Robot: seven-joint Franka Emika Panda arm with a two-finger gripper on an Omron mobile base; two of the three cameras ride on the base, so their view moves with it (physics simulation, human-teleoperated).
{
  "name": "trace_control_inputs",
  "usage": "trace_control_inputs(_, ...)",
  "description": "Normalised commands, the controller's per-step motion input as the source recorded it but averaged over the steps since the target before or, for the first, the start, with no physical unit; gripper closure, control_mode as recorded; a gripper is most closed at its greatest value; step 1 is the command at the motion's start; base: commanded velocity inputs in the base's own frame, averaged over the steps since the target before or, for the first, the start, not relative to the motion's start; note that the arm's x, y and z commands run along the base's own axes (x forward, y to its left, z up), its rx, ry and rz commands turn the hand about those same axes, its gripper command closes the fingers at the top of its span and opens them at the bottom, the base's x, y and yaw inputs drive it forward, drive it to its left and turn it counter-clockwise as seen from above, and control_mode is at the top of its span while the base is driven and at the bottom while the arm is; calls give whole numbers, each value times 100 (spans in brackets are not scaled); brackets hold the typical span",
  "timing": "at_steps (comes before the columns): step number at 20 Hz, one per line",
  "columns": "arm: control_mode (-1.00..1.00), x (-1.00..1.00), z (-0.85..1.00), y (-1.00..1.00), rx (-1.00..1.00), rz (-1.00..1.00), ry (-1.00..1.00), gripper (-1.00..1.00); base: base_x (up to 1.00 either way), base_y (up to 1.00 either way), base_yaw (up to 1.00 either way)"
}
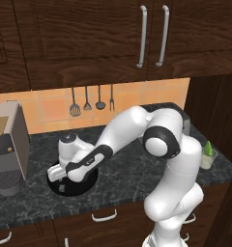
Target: Grab a lemon wedge from the fridge and one ice cube from the ice bowl, and put them in the glass of lemonade.
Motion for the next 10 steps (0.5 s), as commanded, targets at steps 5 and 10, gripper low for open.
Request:
trace_control_inputs(5,-100,3,-45,0,0,0,1,-100,0,0,0)
trace_control_inputs(10,-100,-13,-40,0,0,0,0,-100,0,0,0)
